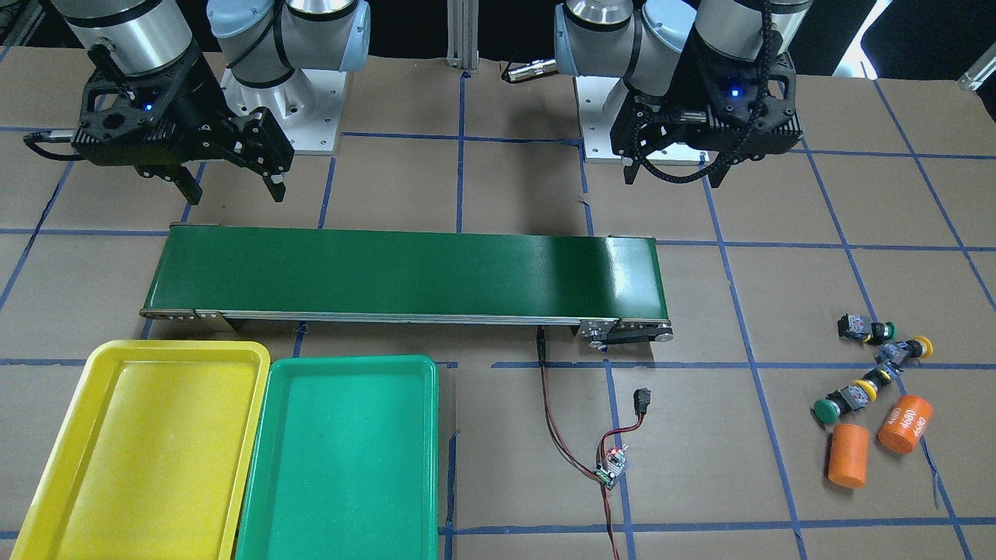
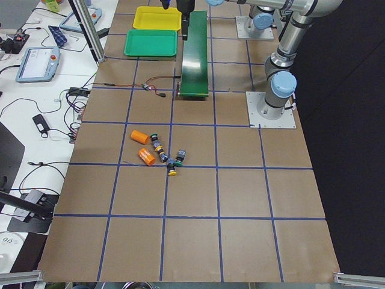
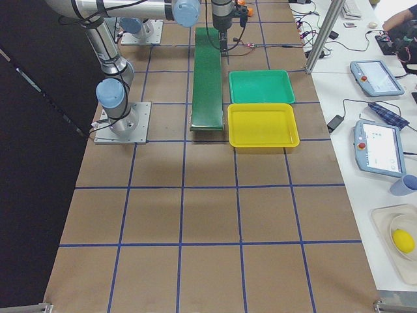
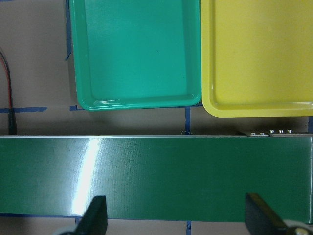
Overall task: Sort buttons by color to trays
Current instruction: 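Move the left gripper down to the orange cylinders beside the buttons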
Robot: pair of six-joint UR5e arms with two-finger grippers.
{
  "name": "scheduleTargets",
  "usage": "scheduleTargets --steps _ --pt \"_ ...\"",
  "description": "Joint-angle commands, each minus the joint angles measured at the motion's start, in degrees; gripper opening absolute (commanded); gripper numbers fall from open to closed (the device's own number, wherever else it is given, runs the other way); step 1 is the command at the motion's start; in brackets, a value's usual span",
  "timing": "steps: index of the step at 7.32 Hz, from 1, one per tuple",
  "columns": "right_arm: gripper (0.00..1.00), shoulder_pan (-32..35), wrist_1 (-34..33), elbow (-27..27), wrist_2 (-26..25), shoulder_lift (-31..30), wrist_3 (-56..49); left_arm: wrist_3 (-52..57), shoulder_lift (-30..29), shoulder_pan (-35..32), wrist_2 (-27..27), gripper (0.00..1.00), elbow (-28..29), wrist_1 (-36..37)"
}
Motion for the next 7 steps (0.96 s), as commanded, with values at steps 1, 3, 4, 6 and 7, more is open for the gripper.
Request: scheduleTargets --steps 1,3,4,6,7 --pt "1.00 -0.1 0.1 0.1 -0.1 0.1 0.0 0.0 0.4 0.0 0.3 1.00 -0.2 0.7" --pt "1.00 -0.2 0.2 0.1 -0.1 0.1 0.0 1.1 0.6 0.4 0.5 1.00 -0.2 0.4" --pt "1.00 -0.2 0.2 0.1 -0.1 0.1 0.0 5.2 0.8 1.5 0.6 1.00 -0.1 0.4" --pt "1.00 -0.2 0.1 0.1 -0.1 0.1 0.0 5.2 0.5 2.3 -0.2 1.00 -0.1 0.1" --pt "1.00 -0.3 -0.1 0.1 -0.1 0.1 0.1 6.2 0.6 3.2 0.7 1.00 -0.3 -0.3"
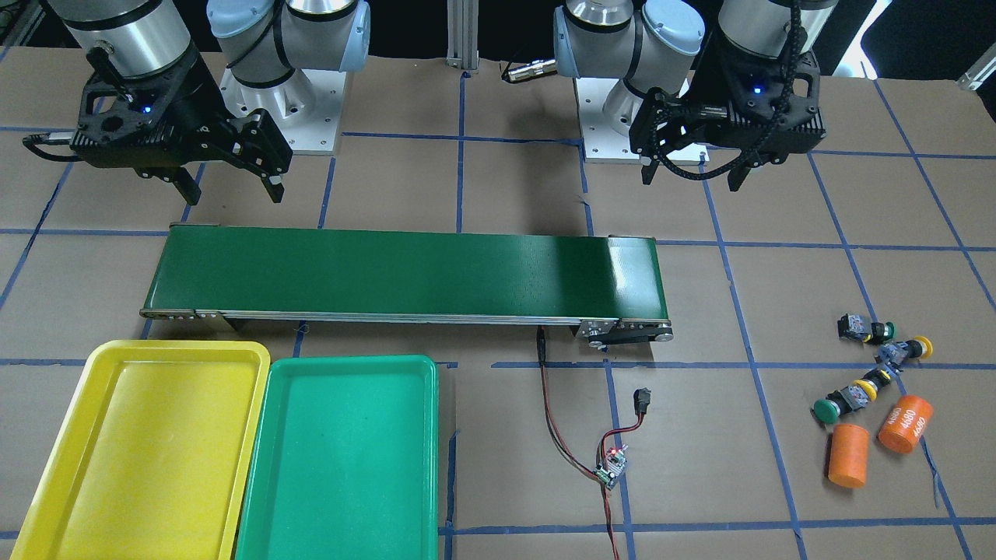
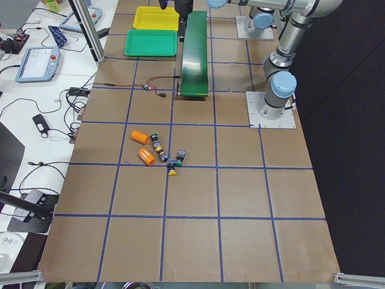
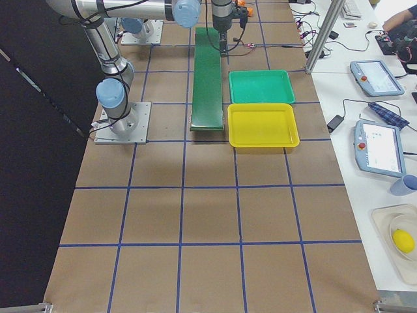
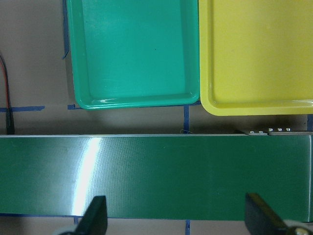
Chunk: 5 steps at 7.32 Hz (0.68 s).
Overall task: Sort buttons by color to trays
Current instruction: 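Move the left gripper down to the orange cylinders beside the buttons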
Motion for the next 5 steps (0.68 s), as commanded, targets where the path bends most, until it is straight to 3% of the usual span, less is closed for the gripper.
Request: scheduleTargets --steps 1,3,5 --pt "1.00 0.0 -0.2 0.0 0.0 0.0 0.1 2.0 0.0 3.5 0.2 1.00 0.0 -2.0" --pt "1.00 -0.7 -0.3 0.0 0.0 -0.1 0.2 6.2 -4.5 10.0 -0.3 1.00 -0.8 -1.2" --pt "1.00 -0.9 -0.1 0.0 0.2 -0.1 0.1 20.8 -13.0 20.2 0.2 1.00 -4.5 8.2"
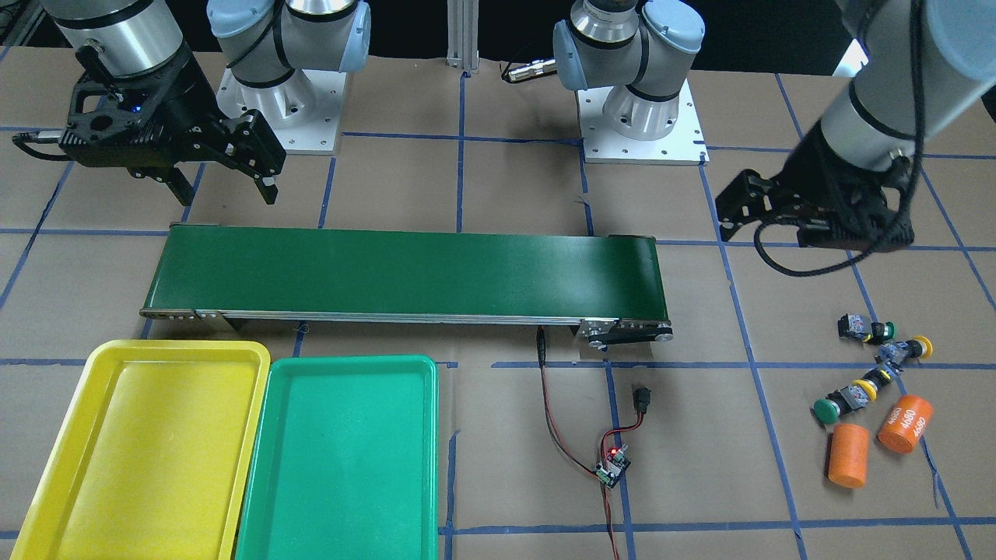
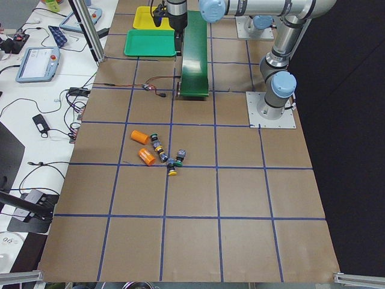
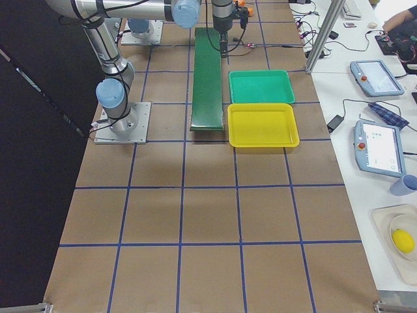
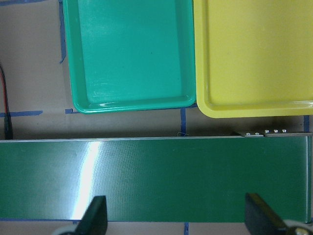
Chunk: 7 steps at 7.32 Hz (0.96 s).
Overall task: Sort buttons by color to trays
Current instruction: 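Move the left gripper down to the orange cylinders beside the buttons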
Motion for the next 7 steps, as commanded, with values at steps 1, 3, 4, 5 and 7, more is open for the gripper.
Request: scheduleTargets --steps 1,3,4,5,7 --pt "1.00 -0.1 -0.1 0.0 0.1 0.0 0.0 14.1 -10.1 9.8 0.1 1.00 -1.9 12.2" --pt "1.00 -0.6 0.2 0.0 -0.1 0.1 0.1 22.3 -20.3 11.1 0.7 1.00 3.3 23.9" --pt "1.00 -0.8 0.4 0.1 -0.1 0.0 0.1 28.6 -26.3 11.1 5.6 1.00 8.8 24.4" --pt "1.00 -0.8 0.3 0.1 -0.1 0.1 0.1 30.5 -29.4 11.2 6.4 1.00 13.1 24.4" --pt "1.00 -0.8 0.4 0.1 -0.1 0.1 0.1 30.6 -34.1 11.4 3.4 1.00 13.9 24.2"
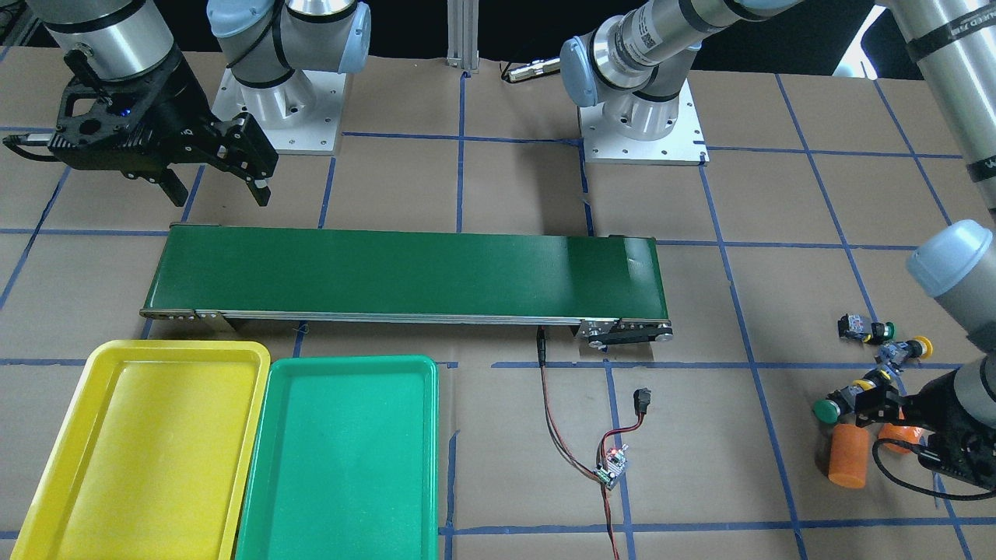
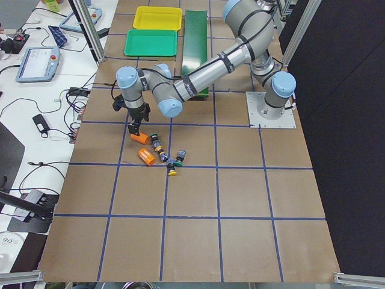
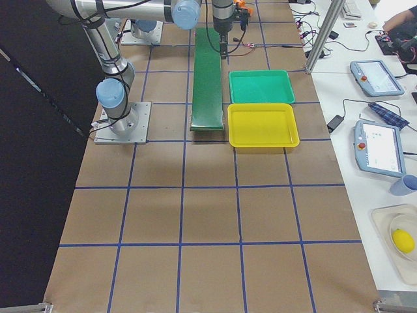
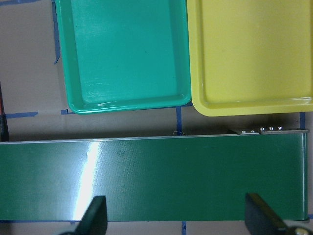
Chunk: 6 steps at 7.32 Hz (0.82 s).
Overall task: Sort buttons by color to trays
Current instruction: 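Grasp an orange cylinder with the left gripper and lift it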
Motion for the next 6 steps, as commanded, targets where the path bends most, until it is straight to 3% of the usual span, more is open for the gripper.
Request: scheduleTargets --steps 1,2,3,4,5,6 --pt "1.00 0.0 0.0 0.0 0.0 0.0 0.1 0.5 -4.3 0.0 -1.9 1.00 0.8 -0.5" --pt "1.00 0.0 0.0 0.0 0.0 0.0 0.0 0.5 -5.6 -0.1 -2.1 0.98 0.8 0.3" --pt "1.00 0.0 0.0 0.0 0.0 0.0 0.1 1.5 -6.6 0.0 -5.7 0.54 0.8 1.2" --pt "1.00 0.0 0.1 0.0 0.0 0.0 0.0 4.4 -6.9 0.0 -5.8 0.15 0.8 1.7" --pt "1.00 0.0 0.0 0.0 0.0 0.0 0.0 10.5 -6.8 0.0 -5.6 0.00 0.5 1.6" --pt "1.00 0.0 0.1 0.0 0.0 0.0 0.0 10.6 -4.7 -0.5 -5.6 0.00 0.6 1.6"
